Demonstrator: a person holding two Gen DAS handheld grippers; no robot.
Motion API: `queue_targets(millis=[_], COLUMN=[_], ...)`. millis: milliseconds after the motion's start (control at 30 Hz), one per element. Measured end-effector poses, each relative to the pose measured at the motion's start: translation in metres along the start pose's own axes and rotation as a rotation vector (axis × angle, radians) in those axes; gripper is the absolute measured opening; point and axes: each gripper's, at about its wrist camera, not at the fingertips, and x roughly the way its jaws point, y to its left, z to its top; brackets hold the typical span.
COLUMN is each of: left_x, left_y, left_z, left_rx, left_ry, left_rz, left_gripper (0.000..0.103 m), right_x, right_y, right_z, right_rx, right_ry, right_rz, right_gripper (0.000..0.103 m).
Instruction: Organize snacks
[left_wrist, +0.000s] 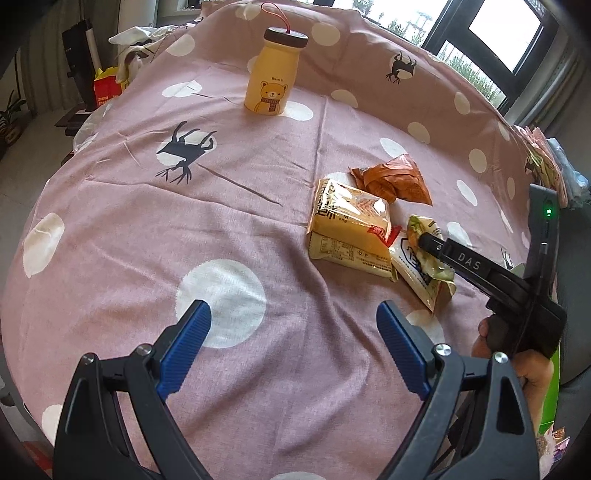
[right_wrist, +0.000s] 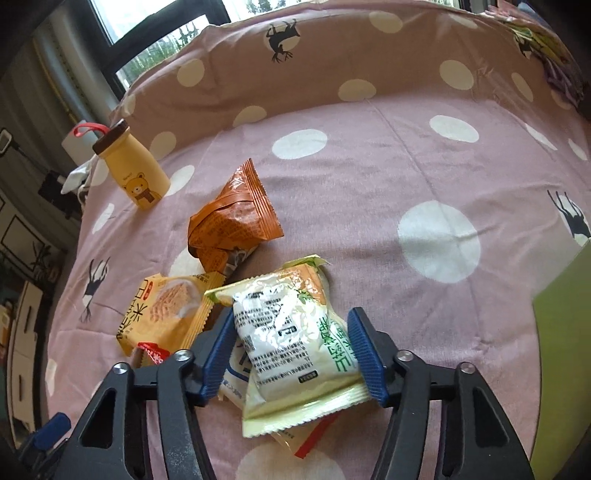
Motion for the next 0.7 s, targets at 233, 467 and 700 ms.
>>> queue_targets(millis=[233, 467, 700], left_x=[0.000, 0.003, 0.004], left_y=[0.001, 0.006, 0.004], left_z=[-0.001, 0.000, -0.002], left_rx=[0.011, -0.003, 0.009], left_ry=[-0.009, 0.006, 0.016], left_rz=[0.038, 0.068, 0.060], left_gripper=[0.091, 0.091, 0.091], right_x=[-0.032, -0.061, -0.054], right_y=[-0.002, 0.023, 0.043], right_z=[-0.012, -0.069, -0.074], right_rx=[0.052, 0.010, -0.085], right_ry=[-0.007, 0.109, 0.196], right_rz=[0.053, 0.127, 0.136], right_gripper=[0.028, 0.028, 0.036])
